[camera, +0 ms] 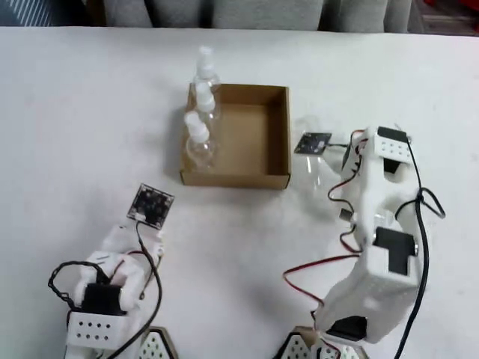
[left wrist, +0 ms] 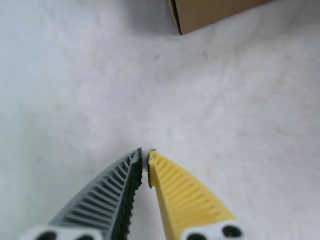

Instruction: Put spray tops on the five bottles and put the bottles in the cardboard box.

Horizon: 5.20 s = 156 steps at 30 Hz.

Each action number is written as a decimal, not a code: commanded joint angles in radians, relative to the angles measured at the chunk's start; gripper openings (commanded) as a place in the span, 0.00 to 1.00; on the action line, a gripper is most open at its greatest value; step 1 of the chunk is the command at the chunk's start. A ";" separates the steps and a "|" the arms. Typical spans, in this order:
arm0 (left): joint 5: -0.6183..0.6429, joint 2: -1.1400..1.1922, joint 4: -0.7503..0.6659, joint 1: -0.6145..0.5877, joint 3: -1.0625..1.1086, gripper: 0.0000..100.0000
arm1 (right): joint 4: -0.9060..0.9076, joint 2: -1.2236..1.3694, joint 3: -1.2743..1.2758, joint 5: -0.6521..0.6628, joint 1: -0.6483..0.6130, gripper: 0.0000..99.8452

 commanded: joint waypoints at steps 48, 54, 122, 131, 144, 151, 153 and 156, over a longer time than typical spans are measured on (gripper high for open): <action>0.000 -0.019 -0.061 -0.002 -0.006 0.08 | -0.087 -0.136 0.138 -1.511 -0.768 0.33; 0.180 -0.019 -0.077 -0.002 -0.008 0.16 | -0.028 -0.162 0.132 -1.367 -0.762 0.44; 1.246 1.273 -0.577 0.584 -0.770 0.22 | -0.249 -0.472 0.319 -1.327 -0.254 0.02; 1.309 1.386 -0.578 0.559 -0.813 0.22 | -0.249 -0.472 0.319 -1.307 -0.254 0.02; 1.309 1.408 -0.578 0.556 -0.815 0.22 | -0.249 -0.472 0.319 -1.304 -0.254 0.02; 1.292 1.606 -0.577 0.553 -0.910 0.22 | -0.249 -0.472 0.319 -1.300 -0.254 0.02; 1.290 1.624 -0.577 0.553 -0.919 0.22 | -0.249 -0.472 0.328 -1.300 -0.254 0.02; 1.289 1.624 -0.577 0.559 -0.914 0.29 | -0.265 -0.472 0.339 -1.298 -0.254 0.02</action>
